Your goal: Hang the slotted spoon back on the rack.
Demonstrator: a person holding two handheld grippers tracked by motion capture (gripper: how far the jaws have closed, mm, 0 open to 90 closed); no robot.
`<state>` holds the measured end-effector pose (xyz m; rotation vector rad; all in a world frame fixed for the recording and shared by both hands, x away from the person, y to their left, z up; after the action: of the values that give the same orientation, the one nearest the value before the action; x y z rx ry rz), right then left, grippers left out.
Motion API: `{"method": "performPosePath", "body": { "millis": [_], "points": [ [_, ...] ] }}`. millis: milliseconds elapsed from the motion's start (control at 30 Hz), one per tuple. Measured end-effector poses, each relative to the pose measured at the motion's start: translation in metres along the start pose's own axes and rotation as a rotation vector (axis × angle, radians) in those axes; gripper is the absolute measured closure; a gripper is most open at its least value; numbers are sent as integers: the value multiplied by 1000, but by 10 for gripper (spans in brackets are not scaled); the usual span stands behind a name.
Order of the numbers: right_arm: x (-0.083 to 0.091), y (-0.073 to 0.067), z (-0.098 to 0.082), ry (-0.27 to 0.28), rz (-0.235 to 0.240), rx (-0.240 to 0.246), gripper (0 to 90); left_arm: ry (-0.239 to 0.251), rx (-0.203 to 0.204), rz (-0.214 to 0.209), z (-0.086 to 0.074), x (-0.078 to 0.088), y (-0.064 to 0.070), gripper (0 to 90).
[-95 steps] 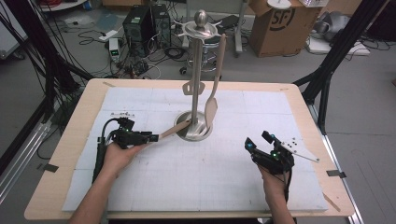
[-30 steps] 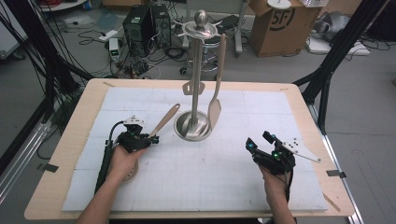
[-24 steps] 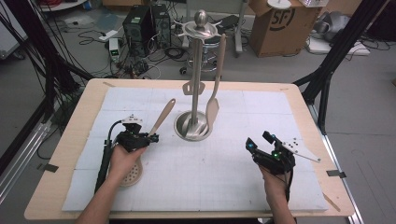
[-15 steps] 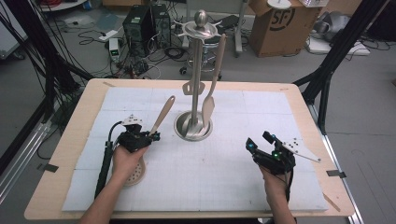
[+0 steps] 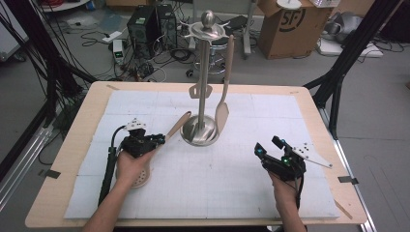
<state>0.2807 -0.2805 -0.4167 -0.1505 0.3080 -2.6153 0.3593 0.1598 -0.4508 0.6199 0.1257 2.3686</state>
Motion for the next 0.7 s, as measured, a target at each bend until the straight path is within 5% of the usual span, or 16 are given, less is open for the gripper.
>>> {"method": "performPosePath", "body": {
  "millis": [133, 267, 400, 533, 700],
  "points": [
    [0, 0, 0, 2, 1, 0, 196, -16, 1, -12, -2, -2, -2, 880],
    [1, 0, 1, 4, 1, 0, 196, -14, 4, 9, -3, -3, -5, 656],
    [1, 0, 1, 7, 0, -1, 196, 3, 22, -20, -4, -2, -9, 619],
    [2, 0, 2, 11, 1, 0, 197, 49, 106, -90, -7, 3, -18, 624],
    [2, 0, 2, 12, 0, -3, 197, 69, 101, -173, -9, 1, -19, 557]
  ]
}}
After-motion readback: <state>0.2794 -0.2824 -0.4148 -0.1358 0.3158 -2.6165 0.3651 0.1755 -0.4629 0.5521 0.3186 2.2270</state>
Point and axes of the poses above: each handheld gripper's, and its own axes: x roughly backward along the jaws, z roughly out of its top, y roughly to its right, the point moved 2 cm from there along -x, roughly forward along the jaws, and after that the axes turned 6 degrees about y, right-handed, at the moved point
